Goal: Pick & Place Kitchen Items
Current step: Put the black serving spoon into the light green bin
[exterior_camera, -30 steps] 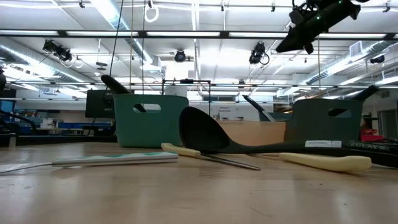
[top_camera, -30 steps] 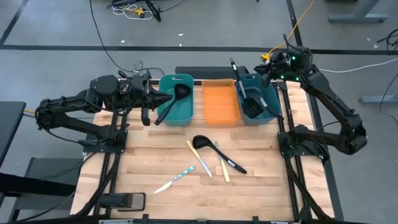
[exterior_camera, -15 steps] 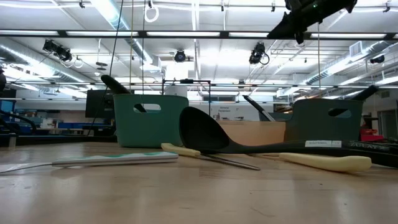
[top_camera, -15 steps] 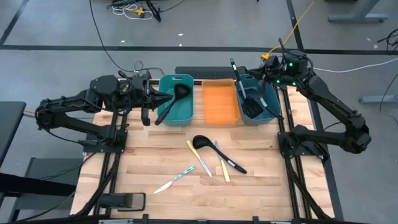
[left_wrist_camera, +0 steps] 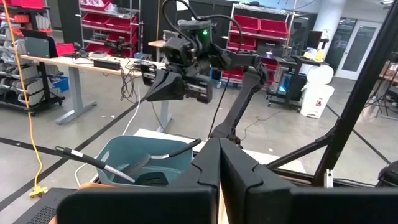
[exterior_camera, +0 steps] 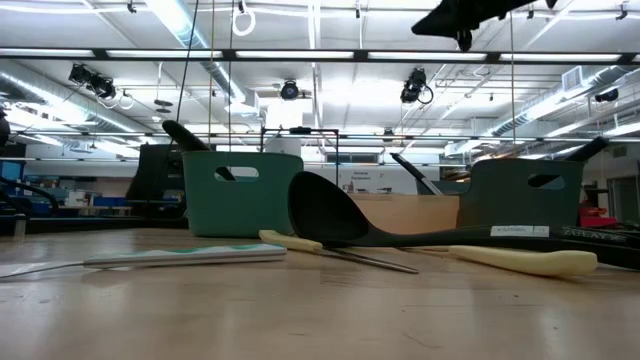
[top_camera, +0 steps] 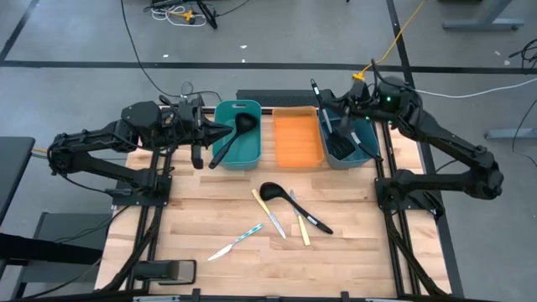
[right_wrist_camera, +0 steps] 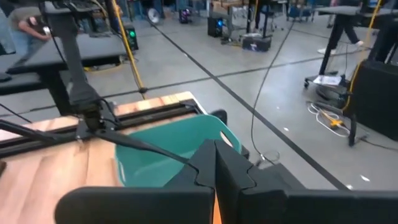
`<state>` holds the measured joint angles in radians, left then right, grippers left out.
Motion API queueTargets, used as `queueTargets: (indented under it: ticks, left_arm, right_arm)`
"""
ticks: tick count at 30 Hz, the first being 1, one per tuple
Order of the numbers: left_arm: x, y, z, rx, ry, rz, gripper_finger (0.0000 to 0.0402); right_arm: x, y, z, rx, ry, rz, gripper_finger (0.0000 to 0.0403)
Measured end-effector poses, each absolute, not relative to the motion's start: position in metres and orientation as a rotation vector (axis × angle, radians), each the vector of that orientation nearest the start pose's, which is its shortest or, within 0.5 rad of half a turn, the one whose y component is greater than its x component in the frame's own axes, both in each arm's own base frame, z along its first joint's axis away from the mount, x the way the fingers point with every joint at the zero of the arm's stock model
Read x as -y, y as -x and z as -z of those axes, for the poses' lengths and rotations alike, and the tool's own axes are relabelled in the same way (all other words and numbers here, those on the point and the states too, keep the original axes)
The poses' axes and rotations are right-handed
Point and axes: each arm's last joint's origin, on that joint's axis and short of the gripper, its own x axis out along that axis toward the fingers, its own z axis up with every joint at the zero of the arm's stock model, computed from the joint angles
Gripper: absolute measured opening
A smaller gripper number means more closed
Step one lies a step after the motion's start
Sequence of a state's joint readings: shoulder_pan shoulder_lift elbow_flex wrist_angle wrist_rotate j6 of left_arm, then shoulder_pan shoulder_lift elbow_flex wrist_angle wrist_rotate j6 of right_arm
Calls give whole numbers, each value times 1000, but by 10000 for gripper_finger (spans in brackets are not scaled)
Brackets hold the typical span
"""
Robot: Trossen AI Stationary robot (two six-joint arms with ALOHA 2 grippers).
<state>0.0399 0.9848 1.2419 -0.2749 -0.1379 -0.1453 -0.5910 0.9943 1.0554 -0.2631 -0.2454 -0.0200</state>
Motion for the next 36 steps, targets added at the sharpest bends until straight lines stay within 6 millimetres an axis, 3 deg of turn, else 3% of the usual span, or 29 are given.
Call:
queueTargets:
  ticks: [17,36]
  left_arm:
    - [-12,-192,-442,-6,130,-188,5]
    - [-10,-186,-438,-61,103,-144,3]
  right_arm:
    - [50,-207,-386,-135,-66,233,0]
    - [-8,-212,-386,-126,-100,191,0]
